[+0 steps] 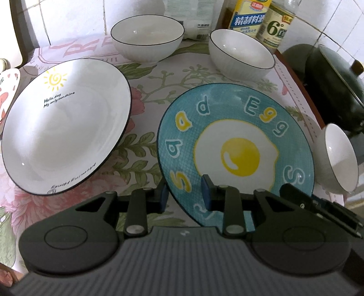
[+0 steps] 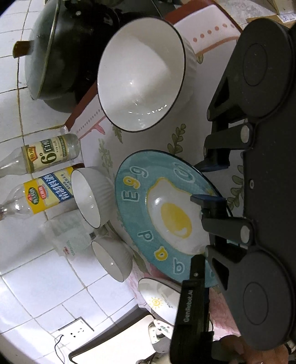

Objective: Organize plates and bowls
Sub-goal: 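Lift the blue egg plate and lower it onto the sun plate, then open both tools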

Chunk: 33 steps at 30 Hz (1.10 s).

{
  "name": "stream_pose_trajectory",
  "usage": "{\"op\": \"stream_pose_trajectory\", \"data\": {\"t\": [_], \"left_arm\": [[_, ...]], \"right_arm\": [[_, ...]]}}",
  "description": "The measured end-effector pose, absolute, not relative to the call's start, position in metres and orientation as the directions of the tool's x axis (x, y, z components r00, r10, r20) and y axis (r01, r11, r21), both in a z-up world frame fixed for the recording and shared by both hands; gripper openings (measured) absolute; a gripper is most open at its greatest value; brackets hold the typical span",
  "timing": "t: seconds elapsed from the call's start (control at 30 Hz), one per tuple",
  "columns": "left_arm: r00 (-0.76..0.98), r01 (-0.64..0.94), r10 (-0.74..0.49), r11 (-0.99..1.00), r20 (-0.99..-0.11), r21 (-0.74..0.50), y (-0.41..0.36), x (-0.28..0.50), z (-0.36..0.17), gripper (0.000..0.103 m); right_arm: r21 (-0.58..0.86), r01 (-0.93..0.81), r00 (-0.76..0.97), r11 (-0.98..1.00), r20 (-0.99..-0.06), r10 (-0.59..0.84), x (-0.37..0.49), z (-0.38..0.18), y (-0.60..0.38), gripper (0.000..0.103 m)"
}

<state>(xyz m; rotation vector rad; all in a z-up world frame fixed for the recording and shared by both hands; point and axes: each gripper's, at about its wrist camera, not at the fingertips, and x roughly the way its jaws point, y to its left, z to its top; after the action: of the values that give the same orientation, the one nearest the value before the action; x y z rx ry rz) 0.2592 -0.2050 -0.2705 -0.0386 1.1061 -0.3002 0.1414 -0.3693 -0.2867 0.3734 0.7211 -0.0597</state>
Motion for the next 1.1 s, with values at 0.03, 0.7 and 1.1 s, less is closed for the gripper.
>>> {"op": "stream_pose_trajectory", "data": {"t": [0.03,0.7,1.1], "left_arm": [[0.412,0.225,-0.259,0.958,-0.874,-0.178,-0.203,0.256,-0.268,0.029],[0.55,0.202,-0.253,0.965,-0.796,-0.166,-0.101,0.18,-0.152,0.028],[0.601,0.085,-0.176,0.984,-0.78,-0.157,-0.025,0.191,-0.161,0.028]], "right_arm": [[0.309,0.181,0.751,0.934,-0.656,0.072,0.14,-0.284,-0.368,0.025],[0.308,0.062,0.795,0.949,-0.591,0.14,0.097,-0.188,-0.279,0.025],[0.354,-0.037,0.758,0.934,-0.599,0.257,0.139,-0.199,-0.218,0.025]]}}
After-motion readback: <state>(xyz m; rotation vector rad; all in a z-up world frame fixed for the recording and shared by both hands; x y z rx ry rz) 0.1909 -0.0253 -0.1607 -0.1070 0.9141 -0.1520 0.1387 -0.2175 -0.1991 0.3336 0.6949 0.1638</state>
